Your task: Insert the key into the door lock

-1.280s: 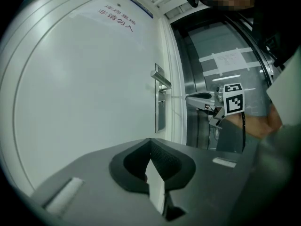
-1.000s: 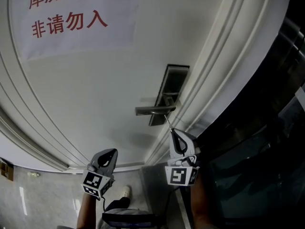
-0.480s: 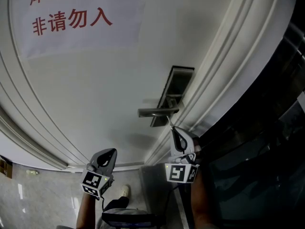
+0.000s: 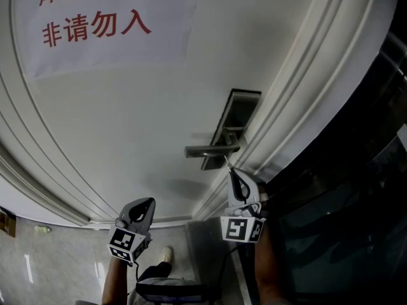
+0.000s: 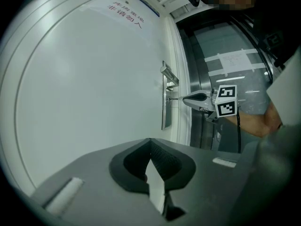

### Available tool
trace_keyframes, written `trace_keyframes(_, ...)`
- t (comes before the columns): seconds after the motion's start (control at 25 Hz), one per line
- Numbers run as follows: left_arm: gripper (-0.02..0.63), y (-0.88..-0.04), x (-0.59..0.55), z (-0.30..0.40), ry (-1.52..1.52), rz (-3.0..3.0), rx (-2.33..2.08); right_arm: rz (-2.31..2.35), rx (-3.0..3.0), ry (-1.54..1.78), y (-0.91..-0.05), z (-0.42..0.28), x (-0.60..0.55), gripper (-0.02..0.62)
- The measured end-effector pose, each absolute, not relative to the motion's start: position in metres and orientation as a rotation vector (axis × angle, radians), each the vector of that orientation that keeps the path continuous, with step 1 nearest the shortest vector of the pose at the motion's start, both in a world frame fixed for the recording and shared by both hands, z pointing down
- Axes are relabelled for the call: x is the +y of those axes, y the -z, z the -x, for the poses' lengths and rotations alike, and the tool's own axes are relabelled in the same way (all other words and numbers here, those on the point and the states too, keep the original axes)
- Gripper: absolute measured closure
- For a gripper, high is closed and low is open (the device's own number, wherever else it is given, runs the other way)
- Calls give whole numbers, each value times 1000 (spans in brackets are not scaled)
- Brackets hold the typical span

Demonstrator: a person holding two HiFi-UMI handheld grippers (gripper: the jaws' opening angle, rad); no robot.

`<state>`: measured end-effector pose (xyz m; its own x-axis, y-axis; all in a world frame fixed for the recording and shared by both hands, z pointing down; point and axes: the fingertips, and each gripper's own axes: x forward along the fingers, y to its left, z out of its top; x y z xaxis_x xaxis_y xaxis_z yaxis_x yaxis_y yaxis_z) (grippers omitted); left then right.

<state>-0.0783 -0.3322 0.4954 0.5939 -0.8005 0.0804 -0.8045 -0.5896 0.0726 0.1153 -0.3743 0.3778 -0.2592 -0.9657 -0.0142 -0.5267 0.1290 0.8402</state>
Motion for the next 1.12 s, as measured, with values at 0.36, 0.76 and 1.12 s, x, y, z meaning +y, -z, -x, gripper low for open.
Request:
trace_keyframes(0.36,604,-498,-334,78,-48,-2702,-1373,-1390,-1797,1052,-380,-115,-379,584)
trace_keyframes(0.76,604,-501,-331,85,-43,-2679,-1399,-1315,-1681,1115,-382,-114,-382,584)
trace_keyframes(1.12,604,-502,-328,89,-48,-2673,-1406,-1228,-1517,1206,-384,-113,-383,584)
